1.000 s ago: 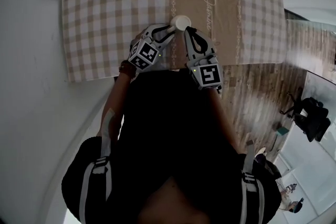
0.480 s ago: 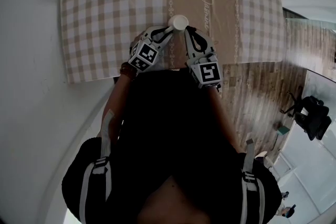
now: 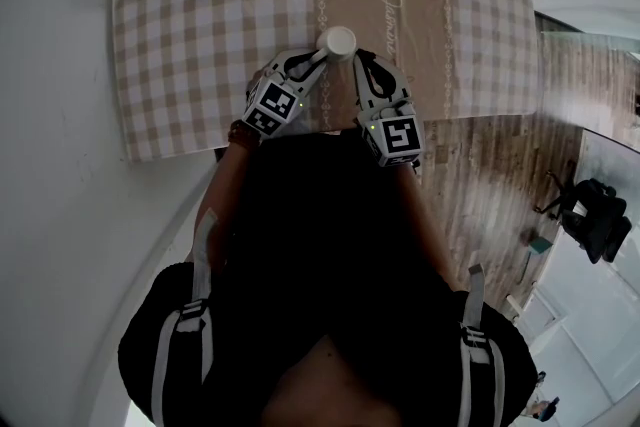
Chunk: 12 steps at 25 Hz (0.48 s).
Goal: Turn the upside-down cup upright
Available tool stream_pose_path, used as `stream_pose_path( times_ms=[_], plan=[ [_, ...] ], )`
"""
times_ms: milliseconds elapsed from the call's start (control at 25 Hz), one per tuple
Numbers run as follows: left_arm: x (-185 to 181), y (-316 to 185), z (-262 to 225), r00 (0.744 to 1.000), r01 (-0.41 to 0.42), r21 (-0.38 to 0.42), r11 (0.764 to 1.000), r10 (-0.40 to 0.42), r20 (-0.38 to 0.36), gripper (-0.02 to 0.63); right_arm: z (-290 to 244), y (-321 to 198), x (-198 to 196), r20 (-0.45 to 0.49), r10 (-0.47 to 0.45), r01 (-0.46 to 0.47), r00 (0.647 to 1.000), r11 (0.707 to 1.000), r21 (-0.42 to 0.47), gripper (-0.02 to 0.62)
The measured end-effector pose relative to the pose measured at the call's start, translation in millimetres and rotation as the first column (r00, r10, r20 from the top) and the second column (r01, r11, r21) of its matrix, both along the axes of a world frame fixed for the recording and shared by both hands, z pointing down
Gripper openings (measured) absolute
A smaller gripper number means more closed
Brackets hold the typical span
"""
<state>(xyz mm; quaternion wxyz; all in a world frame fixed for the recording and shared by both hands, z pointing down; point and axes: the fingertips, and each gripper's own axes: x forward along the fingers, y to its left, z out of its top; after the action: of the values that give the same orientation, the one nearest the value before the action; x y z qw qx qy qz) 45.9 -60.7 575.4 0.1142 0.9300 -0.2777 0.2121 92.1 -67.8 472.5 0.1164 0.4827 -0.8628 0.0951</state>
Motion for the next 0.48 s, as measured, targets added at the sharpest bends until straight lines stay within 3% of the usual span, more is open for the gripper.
stream_pose_path(
  times_ms=[160, 280, 400, 480],
  plan=[
    [-5, -5, -16, 0.999, 0.026, 0.013, 1.0, -0.026, -0.038, 0.064, 0, -1, 4, 0.031, 0.007, -0.007, 0.999, 1.0, -0.011, 0.003],
    [-12, -6, -35, 0.995, 0.04, 0.037, 0.998, -0.037, -0.088, 0.064, 1, 0, 10, 0.161, 0.017, -0.008, 0.987, 0.998, -0.056, 0.003],
    [-18, -7, -66, 0.99, 0.045, 0.087, 0.995, -0.033, -0.138, 0.064, -15, 2, 11, 0.417, -0.019, 0.047, 0.909, 0.997, -0.057, 0.003],
    [-22, -8, -89, 0.988, 0.058, 0.139, 0.989, -0.037, -0.15, 0.064, -24, 5, 9, 0.519, -0.068, 0.101, 0.852, 0.994, -0.037, 0.003]
  ],
)
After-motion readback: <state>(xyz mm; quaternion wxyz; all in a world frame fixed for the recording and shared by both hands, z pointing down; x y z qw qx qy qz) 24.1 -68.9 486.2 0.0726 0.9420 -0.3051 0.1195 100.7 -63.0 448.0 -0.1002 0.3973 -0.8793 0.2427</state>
